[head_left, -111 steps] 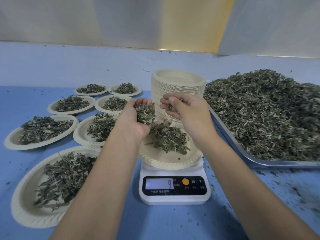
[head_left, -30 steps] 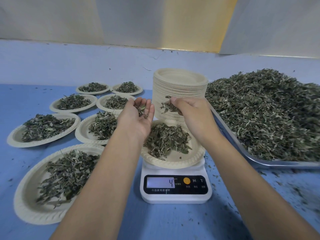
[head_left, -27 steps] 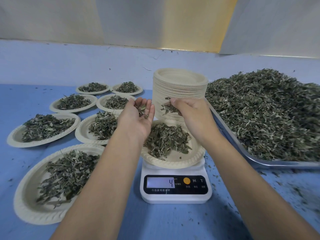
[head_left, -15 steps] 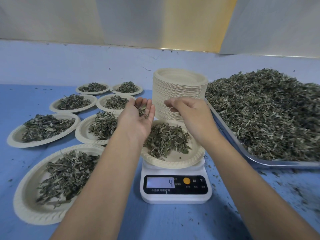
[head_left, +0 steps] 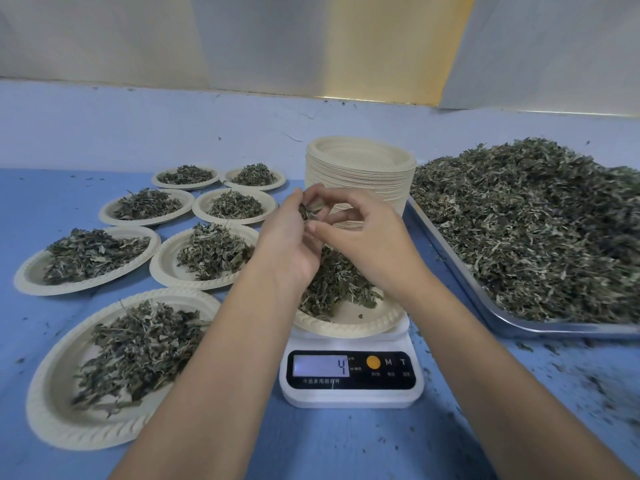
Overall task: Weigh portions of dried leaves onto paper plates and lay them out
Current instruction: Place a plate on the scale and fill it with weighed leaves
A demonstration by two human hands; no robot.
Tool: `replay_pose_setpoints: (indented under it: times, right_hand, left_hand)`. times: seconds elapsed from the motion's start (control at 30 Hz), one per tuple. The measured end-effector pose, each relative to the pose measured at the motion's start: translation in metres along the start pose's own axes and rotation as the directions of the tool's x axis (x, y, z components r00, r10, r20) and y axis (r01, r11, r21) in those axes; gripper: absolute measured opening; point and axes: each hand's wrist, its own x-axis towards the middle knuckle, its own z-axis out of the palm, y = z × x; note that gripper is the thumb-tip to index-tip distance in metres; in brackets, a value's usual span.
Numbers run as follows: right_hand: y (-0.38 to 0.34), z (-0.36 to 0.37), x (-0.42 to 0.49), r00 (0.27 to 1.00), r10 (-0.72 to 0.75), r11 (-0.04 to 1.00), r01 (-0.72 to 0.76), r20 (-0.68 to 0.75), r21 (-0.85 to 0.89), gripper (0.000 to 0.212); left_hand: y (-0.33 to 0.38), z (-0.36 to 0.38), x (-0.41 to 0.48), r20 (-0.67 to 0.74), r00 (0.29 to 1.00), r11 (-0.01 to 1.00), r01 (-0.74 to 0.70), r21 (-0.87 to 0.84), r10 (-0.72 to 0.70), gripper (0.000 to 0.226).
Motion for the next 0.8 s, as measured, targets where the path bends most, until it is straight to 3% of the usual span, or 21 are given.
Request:
replay_pose_setpoints:
  times: [0.17,0.5,0.63,0.8]
  right_hand:
    - [-0.001,0.005,-0.001,1.0,0.024,0.999,-0.024,-0.013,-0.024,0.04]
    - [0.004,0.008,0.0,0.999,0.033,0.999,-0.033,-0.026,0.003,0.017]
    - [0.008,-0.002,0.005,0.995,0.097,0.994,-0.095,-0.029,0.058,0.023]
    - [0.01,-0.016,0.009,0.985,0.17,0.98,-0.168,-0.011,0.11,0.021]
  left_hand:
    - [-0.001,0.001,0.0,-0.014,0.999,0.99,-0.03,0.141,0.032,0.031]
    - [-0.004,0.003,-0.009,0.062,0.997,0.968,-0.054,0.246,0.04,0.026]
    - [-0.001,0.001,-0.01,0.098,0.994,0.913,-0.077,0.4,0.041,0.028]
    - [0.005,0.0,-0.016,0.094,0.994,0.9,-0.084,0.427,0.048,0.035]
